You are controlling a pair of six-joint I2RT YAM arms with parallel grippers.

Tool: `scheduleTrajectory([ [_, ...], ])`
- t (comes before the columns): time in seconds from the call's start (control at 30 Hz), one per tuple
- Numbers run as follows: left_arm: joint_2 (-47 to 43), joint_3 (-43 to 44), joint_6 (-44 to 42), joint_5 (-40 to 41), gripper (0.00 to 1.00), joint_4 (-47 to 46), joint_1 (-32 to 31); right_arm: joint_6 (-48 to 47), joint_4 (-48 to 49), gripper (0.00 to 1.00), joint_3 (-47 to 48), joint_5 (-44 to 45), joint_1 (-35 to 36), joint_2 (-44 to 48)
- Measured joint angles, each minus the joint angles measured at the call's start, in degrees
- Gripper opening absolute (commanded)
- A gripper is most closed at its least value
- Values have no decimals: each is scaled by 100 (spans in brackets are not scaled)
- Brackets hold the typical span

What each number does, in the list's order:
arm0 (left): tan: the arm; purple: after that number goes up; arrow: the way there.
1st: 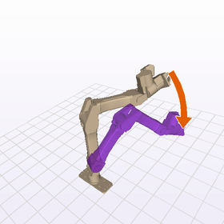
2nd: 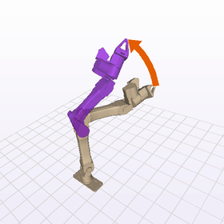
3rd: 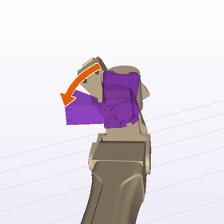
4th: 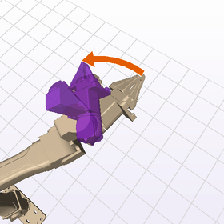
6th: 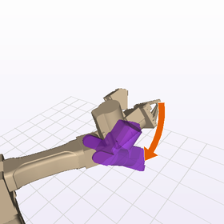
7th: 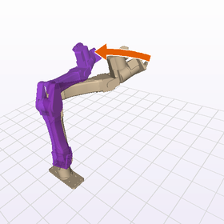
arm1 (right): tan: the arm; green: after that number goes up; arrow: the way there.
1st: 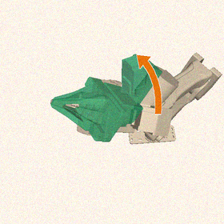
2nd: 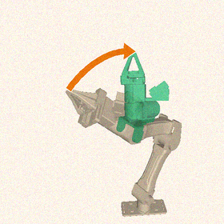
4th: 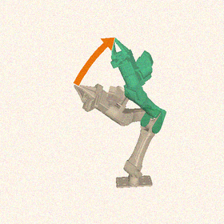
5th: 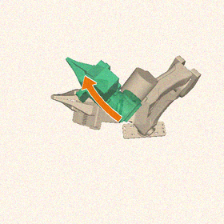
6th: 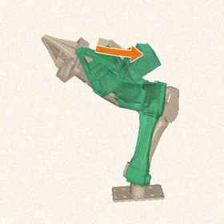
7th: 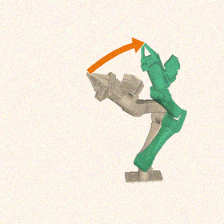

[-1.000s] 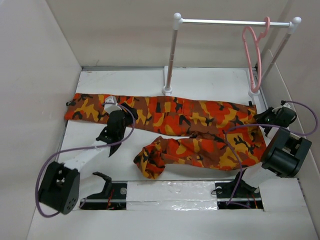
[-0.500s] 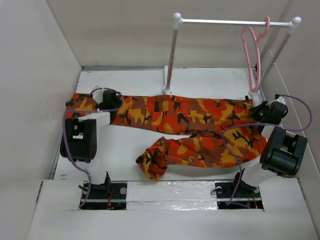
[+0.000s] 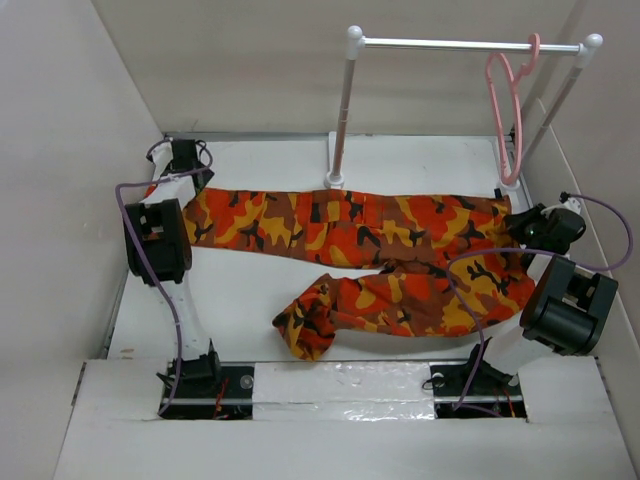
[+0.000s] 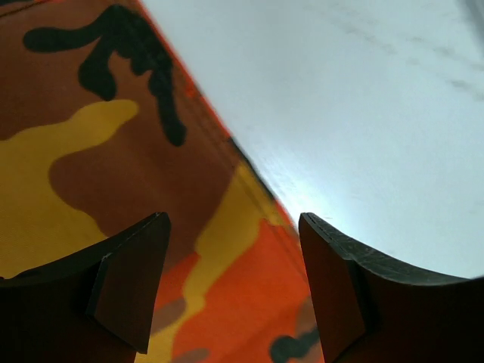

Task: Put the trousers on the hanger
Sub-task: Flatten out the trousers at the center of the board.

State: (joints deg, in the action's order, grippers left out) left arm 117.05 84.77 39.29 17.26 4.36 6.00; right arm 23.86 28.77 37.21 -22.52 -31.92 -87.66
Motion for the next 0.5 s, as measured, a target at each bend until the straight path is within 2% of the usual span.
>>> scheduleTrajectory([
  [0.2, 649, 634, -330, -243, 60, 688, 256, -4, 24, 0, 0, -105, 0, -33],
  [0.23, 702, 730, -380, -269, 56, 719, 240, -4, 28, 0, 0, -107, 2, -37],
  [0.27, 776, 813, -424, -291, 39, 756, 216, -4, 31, 0, 0, -107, 4, -44],
  [0.33, 883, 966, -525, -293, 11, 831, 146, -4, 31, 0, 0, -107, 7, -46],
  [0.37, 968, 1086, -562, -330, 0, 901, 114, -4, 35, 0, 0, -107, 7, -46],
  [0.5, 1303, 1617, -647, -363, 0, 1001, 20, -7, 33, 0, 0, -103, 7, -46],
])
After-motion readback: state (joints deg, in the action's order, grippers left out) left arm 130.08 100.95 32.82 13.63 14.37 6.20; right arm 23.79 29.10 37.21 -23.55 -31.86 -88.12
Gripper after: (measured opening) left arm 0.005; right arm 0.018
